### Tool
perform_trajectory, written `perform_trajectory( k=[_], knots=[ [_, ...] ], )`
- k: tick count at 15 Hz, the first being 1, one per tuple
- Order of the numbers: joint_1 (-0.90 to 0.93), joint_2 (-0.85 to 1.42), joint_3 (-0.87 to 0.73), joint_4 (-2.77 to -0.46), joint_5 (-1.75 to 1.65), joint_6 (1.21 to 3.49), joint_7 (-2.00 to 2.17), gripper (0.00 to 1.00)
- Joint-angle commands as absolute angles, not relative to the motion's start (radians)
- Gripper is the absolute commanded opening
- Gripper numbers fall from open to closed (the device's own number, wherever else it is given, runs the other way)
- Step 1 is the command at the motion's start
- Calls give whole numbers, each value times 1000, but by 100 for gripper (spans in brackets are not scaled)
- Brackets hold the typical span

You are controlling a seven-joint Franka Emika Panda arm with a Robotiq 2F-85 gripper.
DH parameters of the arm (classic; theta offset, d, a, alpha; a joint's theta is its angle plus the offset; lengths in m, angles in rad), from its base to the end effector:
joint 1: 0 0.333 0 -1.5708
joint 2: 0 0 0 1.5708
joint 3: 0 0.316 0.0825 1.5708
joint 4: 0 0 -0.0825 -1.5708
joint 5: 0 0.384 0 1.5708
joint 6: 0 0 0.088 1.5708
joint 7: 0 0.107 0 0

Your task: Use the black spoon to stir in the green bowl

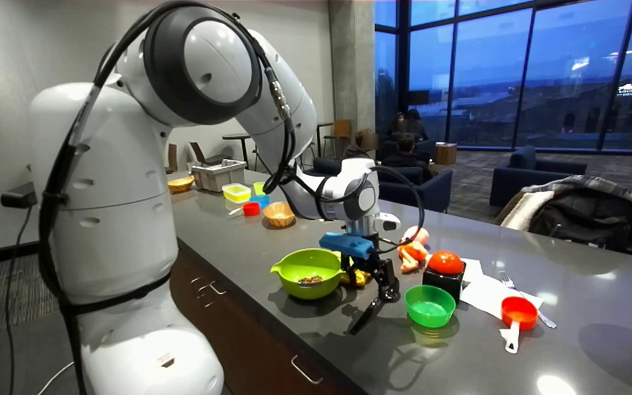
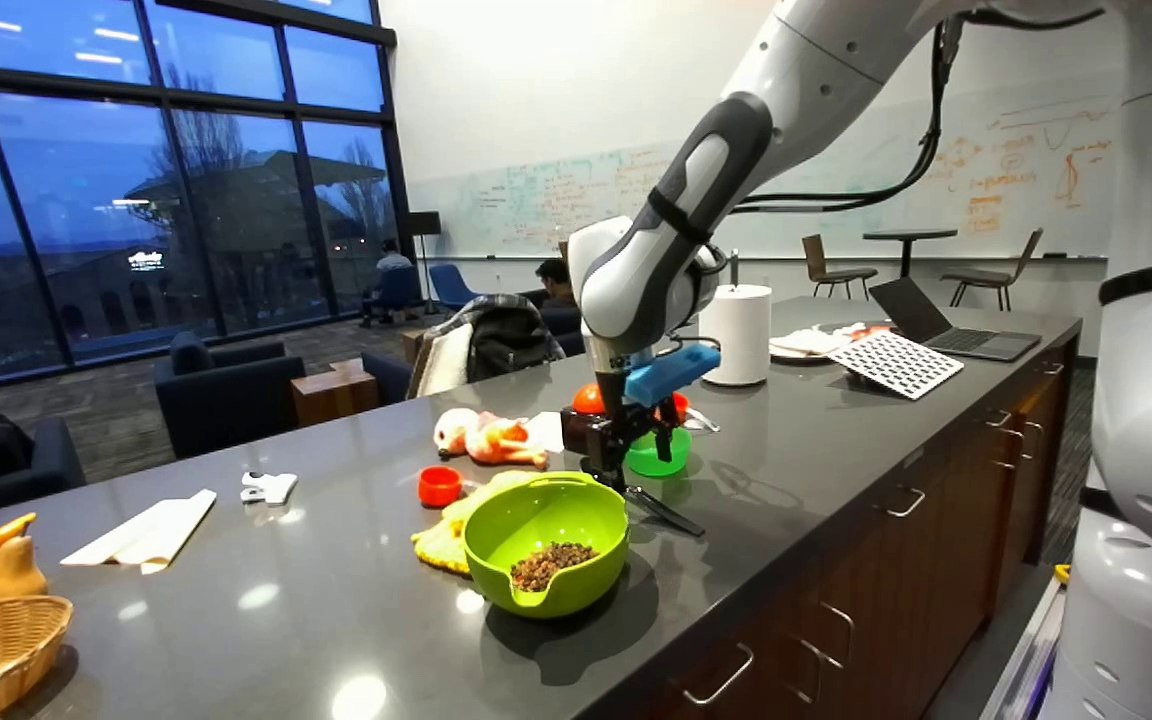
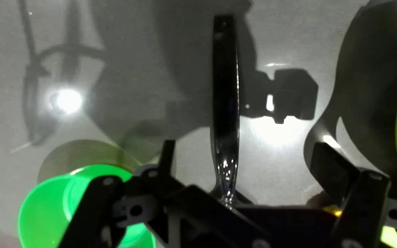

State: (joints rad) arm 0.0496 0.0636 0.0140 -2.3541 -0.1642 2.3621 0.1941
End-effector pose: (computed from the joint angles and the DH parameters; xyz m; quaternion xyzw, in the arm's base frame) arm 0.4997 0.0298 0.2984 0.9981 -0.0052 -0.0203 0.0586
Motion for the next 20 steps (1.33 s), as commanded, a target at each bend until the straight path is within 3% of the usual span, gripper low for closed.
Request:
perform_trajectory(
  k=[1, 15, 16, 20],
  knots=[
    [47, 43, 18, -2415, -131, 2400, 210, 100],
    [15, 172, 11, -2425, -34, 2588, 47, 100],
    [13, 175, 11, -2421, -30, 2590, 35, 77],
    [17, 174, 18, -2405, -22, 2573, 3, 59]
  ],
)
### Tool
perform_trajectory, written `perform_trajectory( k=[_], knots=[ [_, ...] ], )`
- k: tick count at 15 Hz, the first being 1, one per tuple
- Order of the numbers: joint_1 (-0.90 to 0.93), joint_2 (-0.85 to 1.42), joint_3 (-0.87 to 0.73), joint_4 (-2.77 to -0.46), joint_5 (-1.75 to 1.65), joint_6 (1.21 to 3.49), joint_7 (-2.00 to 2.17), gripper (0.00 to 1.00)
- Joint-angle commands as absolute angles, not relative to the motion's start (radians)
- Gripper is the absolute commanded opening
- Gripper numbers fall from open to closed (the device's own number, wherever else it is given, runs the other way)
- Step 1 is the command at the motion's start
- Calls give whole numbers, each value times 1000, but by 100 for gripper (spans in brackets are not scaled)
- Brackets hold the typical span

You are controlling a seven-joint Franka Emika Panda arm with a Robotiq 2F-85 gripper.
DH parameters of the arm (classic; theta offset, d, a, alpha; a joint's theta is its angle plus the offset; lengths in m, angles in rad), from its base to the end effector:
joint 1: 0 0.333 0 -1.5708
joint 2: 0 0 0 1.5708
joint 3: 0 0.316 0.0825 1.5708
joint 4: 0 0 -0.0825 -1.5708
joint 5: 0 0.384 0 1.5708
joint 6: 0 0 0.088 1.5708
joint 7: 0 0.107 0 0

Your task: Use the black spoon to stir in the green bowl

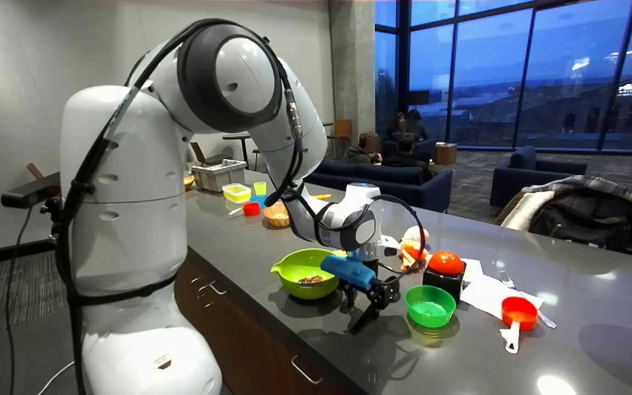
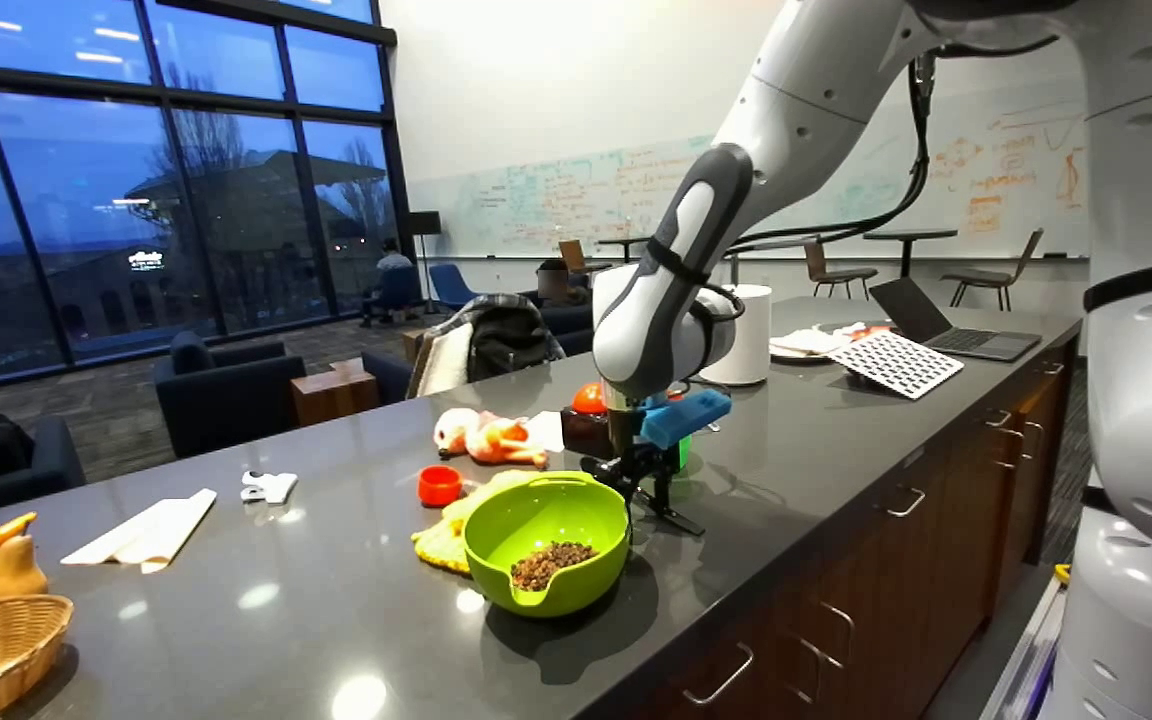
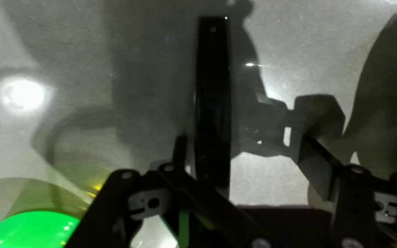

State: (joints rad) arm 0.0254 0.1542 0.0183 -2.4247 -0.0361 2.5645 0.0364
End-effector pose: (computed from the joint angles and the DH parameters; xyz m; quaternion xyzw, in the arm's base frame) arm 0.4906 0.0222 0.2435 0.9998 0.0187 -0.0068 0.0086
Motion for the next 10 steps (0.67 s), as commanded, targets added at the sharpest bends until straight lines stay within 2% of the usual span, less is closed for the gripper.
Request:
perform_trajectory(
  k=[1, 6, 7, 10],
  knots=[
    [18, 175, 20, -2400, -24, 2569, -2, 52],
    [26, 174, 32, -2373, -29, 2538, -12, 14],
    [25, 180, 31, -2364, -31, 2540, -13, 2],
    [24, 187, 28, -2347, -33, 2528, -11, 0]
  ],
)
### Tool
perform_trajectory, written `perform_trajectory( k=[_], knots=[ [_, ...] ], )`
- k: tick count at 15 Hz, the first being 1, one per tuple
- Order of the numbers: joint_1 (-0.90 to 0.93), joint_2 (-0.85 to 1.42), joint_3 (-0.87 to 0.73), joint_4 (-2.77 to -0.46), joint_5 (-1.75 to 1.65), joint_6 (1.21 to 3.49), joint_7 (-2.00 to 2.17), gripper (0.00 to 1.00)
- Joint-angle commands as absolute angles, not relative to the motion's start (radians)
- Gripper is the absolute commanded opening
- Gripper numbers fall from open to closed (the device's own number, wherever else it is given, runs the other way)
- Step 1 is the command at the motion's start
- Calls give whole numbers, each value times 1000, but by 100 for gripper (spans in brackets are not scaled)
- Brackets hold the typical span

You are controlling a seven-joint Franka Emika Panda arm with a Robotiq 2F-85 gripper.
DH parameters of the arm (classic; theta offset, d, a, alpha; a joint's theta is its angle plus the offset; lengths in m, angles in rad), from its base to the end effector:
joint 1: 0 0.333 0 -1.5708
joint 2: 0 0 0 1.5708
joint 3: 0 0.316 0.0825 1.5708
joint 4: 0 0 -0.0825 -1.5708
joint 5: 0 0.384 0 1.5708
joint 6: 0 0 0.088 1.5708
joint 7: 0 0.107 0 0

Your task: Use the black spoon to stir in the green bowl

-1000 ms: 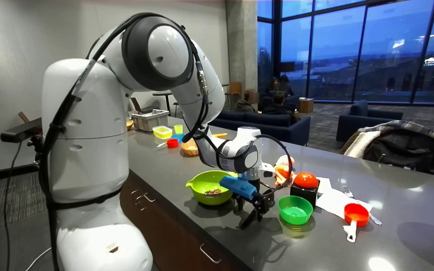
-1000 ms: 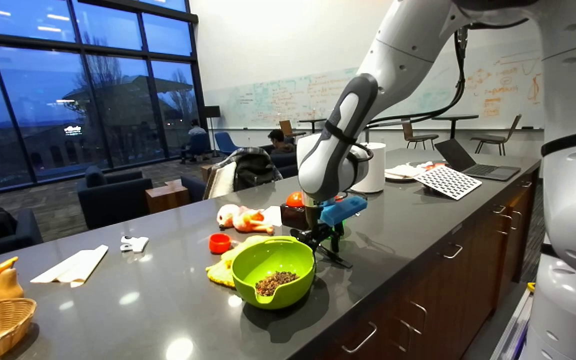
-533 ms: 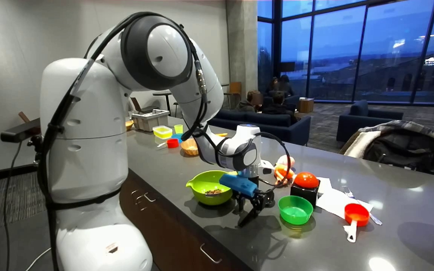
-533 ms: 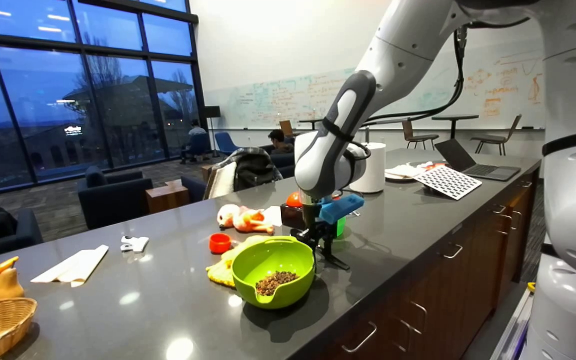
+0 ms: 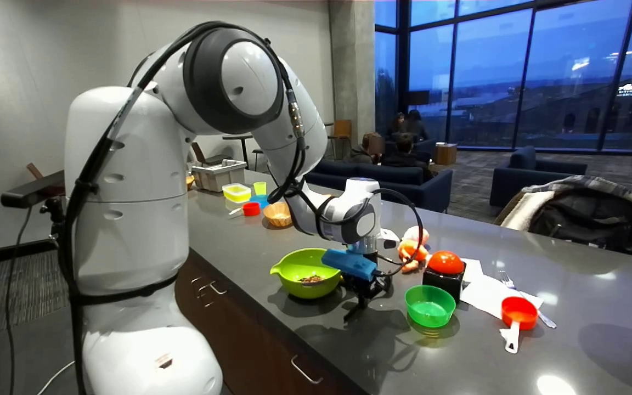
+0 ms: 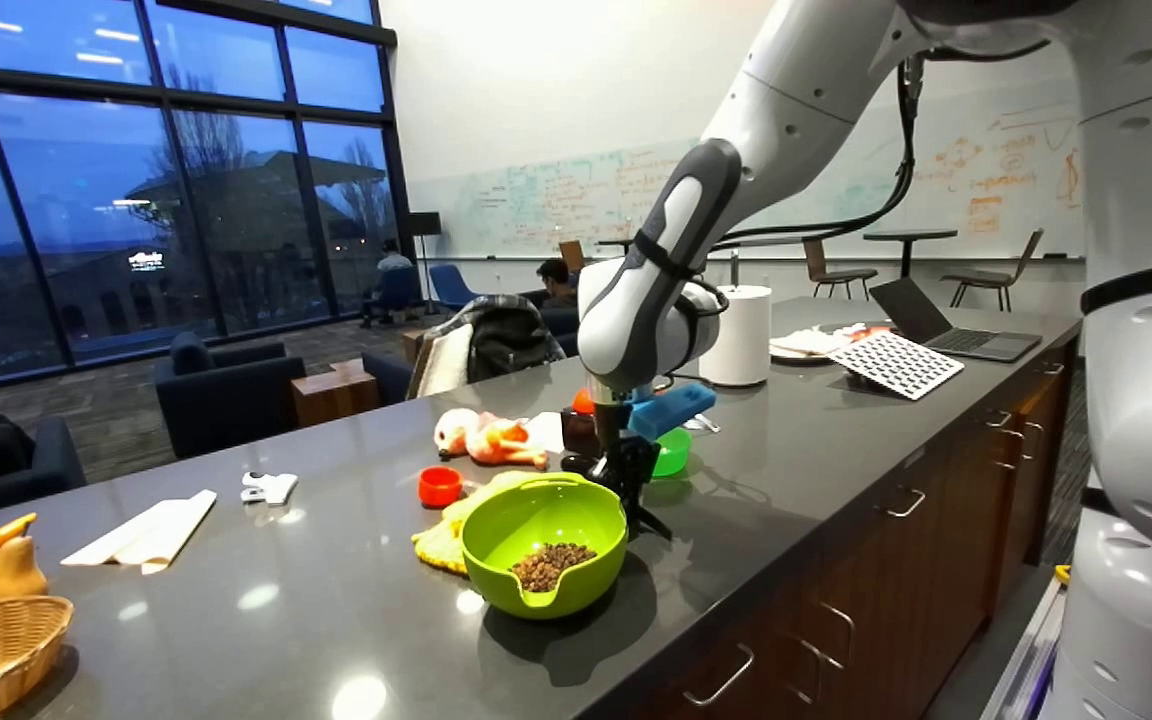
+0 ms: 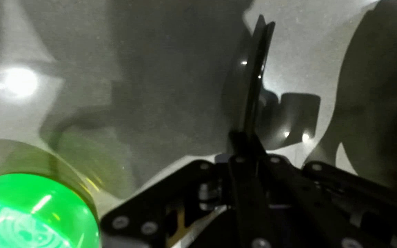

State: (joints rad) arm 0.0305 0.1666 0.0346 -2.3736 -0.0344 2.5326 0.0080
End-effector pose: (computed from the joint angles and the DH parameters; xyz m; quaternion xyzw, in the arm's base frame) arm 0.5051 0.0335 0.2534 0.9991 0.0425 -0.0035 0.0070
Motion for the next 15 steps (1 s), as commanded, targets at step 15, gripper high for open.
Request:
perform_trajectory(
  k=[15],
  knots=[
    [92, 74, 54, -2101, -199, 1921, 74, 1]
  ],
)
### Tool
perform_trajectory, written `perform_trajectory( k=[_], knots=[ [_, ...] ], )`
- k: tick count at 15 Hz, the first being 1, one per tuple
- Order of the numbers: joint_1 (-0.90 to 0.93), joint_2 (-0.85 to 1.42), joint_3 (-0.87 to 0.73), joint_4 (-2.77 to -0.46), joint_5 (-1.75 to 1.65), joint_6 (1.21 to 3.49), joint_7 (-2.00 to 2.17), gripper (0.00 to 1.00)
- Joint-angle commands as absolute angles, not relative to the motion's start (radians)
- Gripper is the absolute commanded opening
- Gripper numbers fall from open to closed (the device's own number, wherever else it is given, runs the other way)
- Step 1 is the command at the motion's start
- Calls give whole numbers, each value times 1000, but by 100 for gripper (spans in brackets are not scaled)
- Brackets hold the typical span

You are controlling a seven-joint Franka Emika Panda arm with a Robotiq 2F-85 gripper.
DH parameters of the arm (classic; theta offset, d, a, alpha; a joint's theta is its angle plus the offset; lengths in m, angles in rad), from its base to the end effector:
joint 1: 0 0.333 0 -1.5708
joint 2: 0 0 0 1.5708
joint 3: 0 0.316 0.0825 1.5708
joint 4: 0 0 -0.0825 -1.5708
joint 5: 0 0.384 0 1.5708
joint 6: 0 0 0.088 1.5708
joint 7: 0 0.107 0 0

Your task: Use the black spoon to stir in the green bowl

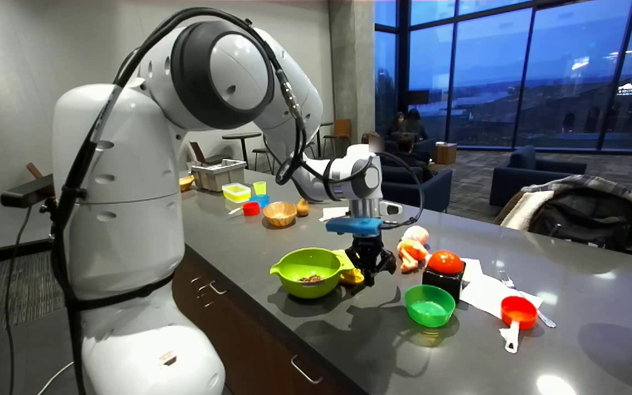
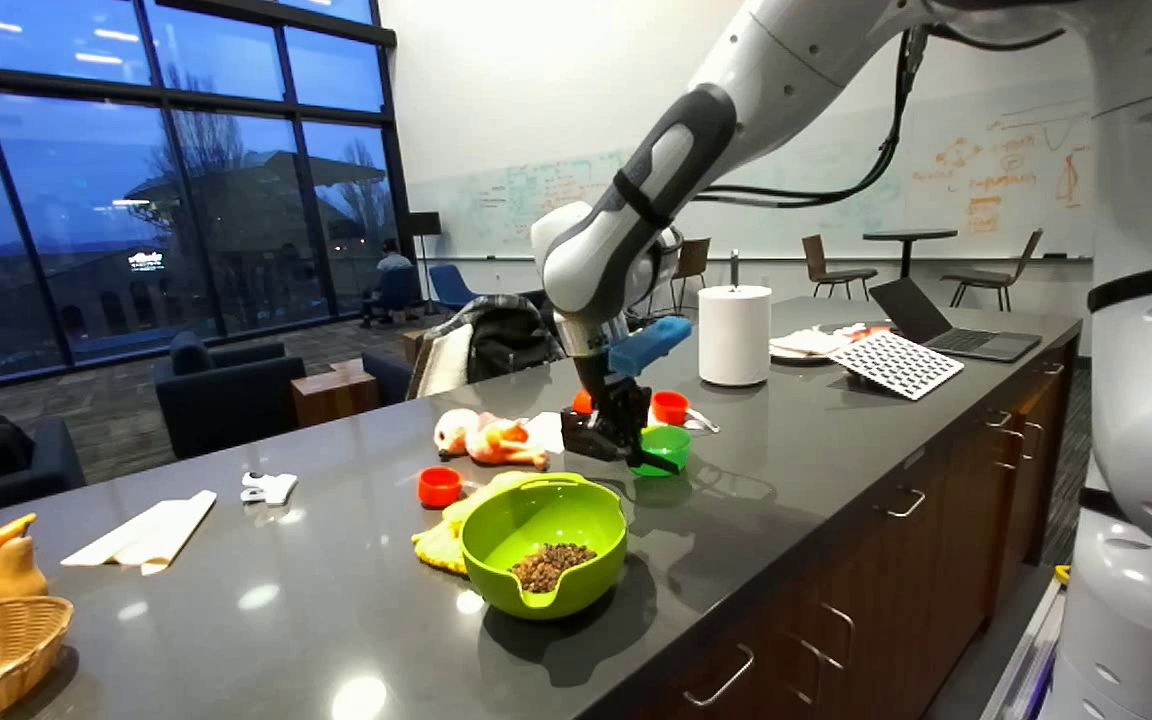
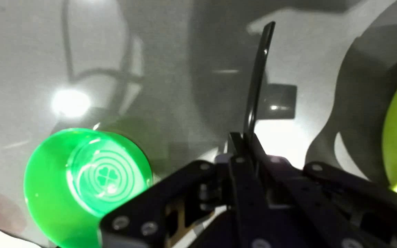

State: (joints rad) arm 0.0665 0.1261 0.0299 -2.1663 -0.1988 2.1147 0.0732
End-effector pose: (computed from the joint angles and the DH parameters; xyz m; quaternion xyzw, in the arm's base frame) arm 0.5311 0.0421 0.3242 0.9905 0.0702 -0.0812 0.0853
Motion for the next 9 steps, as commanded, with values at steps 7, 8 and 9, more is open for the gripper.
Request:
perform_trajectory(
  k=[7, 8, 9],
  knots=[
    [145, 82, 136, -1849, -89, 1453, 49, 1],
    [148, 91, 140, -1815, -53, 1397, 60, 1],
    [149, 100, 143, -1785, -13, 1346, 62, 1]
  ],
)
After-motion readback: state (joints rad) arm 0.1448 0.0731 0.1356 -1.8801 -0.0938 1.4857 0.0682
